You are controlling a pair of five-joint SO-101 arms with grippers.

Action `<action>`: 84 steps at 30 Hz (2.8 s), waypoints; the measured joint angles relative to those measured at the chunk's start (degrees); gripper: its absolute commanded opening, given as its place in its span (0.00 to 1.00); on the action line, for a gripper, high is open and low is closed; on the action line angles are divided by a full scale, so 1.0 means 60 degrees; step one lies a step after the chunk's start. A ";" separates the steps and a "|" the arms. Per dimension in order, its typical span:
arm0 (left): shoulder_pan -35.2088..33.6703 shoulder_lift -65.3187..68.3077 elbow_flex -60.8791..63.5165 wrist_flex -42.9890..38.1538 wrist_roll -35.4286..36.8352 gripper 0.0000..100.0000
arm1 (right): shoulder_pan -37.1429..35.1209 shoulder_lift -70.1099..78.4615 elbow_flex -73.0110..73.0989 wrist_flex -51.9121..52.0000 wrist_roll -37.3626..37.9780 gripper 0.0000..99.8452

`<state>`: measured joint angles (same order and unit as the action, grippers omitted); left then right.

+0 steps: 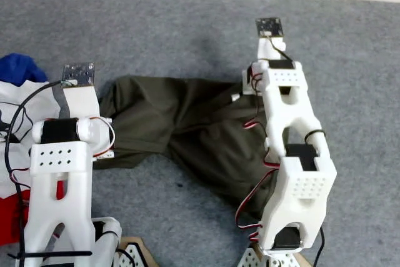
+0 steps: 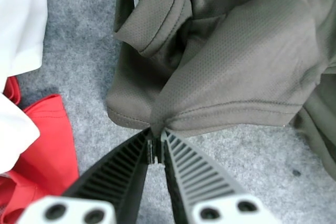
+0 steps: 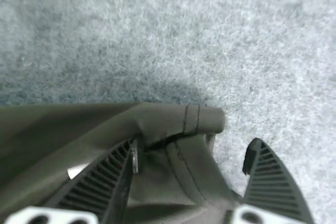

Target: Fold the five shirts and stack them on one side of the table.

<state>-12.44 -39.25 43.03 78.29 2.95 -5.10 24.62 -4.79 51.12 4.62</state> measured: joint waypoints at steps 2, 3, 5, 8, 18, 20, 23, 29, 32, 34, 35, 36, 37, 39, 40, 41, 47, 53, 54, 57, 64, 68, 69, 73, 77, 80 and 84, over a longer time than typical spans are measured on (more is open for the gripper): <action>0.0000 0.0000 0.0176 -0.0190 0.0000 0.01 | 0.0000 0.0000 -0.0073 0.0059 0.0000 0.31; 0.0000 0.0000 0.0278 -0.0308 0.0000 0.01 | 0.0000 0.0000 -0.0103 0.0059 0.0000 0.31; 0.0000 0.0000 0.0454 -0.0484 0.0000 0.01 | 0.0000 0.0000 -0.0117 0.0059 0.0000 0.30; 0.0000 0.0000 0.0615 -0.0586 0.0000 0.01 | 0.0000 0.0000 -0.0132 0.0059 0.0000 0.23; 0.0000 0.0000 0.0703 -0.0630 0.0000 0.01 | 0.0132 0.0000 -0.0132 0.0059 0.0000 0.09; 0.0000 0.0000 0.0703 -0.0630 0.0000 0.01 | 0.0147 0.0000 -0.0132 0.0059 0.0000 0.09; 0.0000 0.0000 0.0703 -0.0630 0.0000 0.01 | 0.0147 0.0000 -0.0132 0.0059 0.0000 0.09; 0.0000 0.0000 0.0703 -0.0645 0.0000 0.01 | 0.0469 0.0000 -0.0132 0.0059 0.0000 0.03; 0.0000 0.0000 0.0703 -0.0806 0.0000 0.01 | 0.0689 0.0000 -0.0337 0.0059 0.0000 0.01; 0.0000 0.0000 0.0703 -0.0952 0.0000 0.01 | 0.0835 0.0000 -0.0513 0.0088 0.0000 0.01; 0.0000 0.0000 0.0703 -0.1011 0.0000 0.01 | 0.0879 0.0000 -0.0586 0.0176 0.0000 0.01; 0.0000 0.0000 0.0703 -0.1084 0.0000 0.01 | 0.0908 0.0000 -0.0659 0.0278 0.0000 0.01; 0.0000 0.0000 0.0703 -0.1187 0.0000 0.01 | 0.0938 0.0000 -0.0733 0.0396 0.0000 0.01; 0.0000 0.0000 0.0703 -0.1480 0.0000 0.01 | 0.0938 0.0000 -0.0938 0.0601 0.0000 0.01; 0.0000 0.0000 0.0703 -0.1700 0.0000 0.01 | 0.0938 0.0000 -0.1040 0.0689 0.0000 0.01; 0.0000 0.0000 0.0703 -0.1905 0.0000 0.01 | 0.0938 0.0000 -0.1187 0.0762 0.0000 0.01; 0.0000 0.0000 0.0703 -0.3824 0.1172 0.01 | 0.0952 0.0000 -0.2769 0.1700 0.0000 0.01; 0.0132 0.0000 0.0703 -0.4718 0.2608 0.01 | 0.1172 0.0000 -0.4220 0.3106 0.0000 0.01; 0.0220 0.0000 0.0703 -0.4718 0.2652 0.01 | 0.1201 0.0000 -0.4440 0.3414 0.0000 0.01; 0.0278 0.0000 0.0454 -0.4322 0.2755 0.01 | 0.1260 0.0000 -0.5055 0.4454 0.0059 0.01; 0.0117 0.0000 -0.0952 -0.1245 0.2711 0.01 | 0.1289 0.0000 -0.5582 0.6725 0.1333 0.01; 0.0073 0.0000 -0.1861 -0.0015 0.2110 0.01 | 0.1289 0.0000 -0.5641 0.7414 0.1846 0.01; 0.0073 0.0000 -0.2110 0.0190 0.2037 0.01 | 0.1289 0.0000 -0.5670 0.7487 0.1905 0.01; 0.0073 0.0000 -0.2857 0.0410 0.1890 0.01 | 0.1289 -0.0513 -0.5670 0.7516 0.1993 0.01; 0.0073 0.0000 -0.3341 0.0161 0.1890 0.01 | 0.1319 -0.1465 -0.5670 0.6886 0.1993 0.01; 0.0073 0.0000 -0.3487 -0.0850 0.2374 0.01 | 0.1319 -0.1978 -0.5670 0.6330 0.1890 0.01; 0.0073 0.0000 -0.3546 -0.2418 0.3663 0.01 | 0.1319 -0.2505 -0.5670 0.5553 0.1729 0.01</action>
<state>-12.00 -39.25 21.76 63.78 24.92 2.81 9.58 -38.81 84.44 14.99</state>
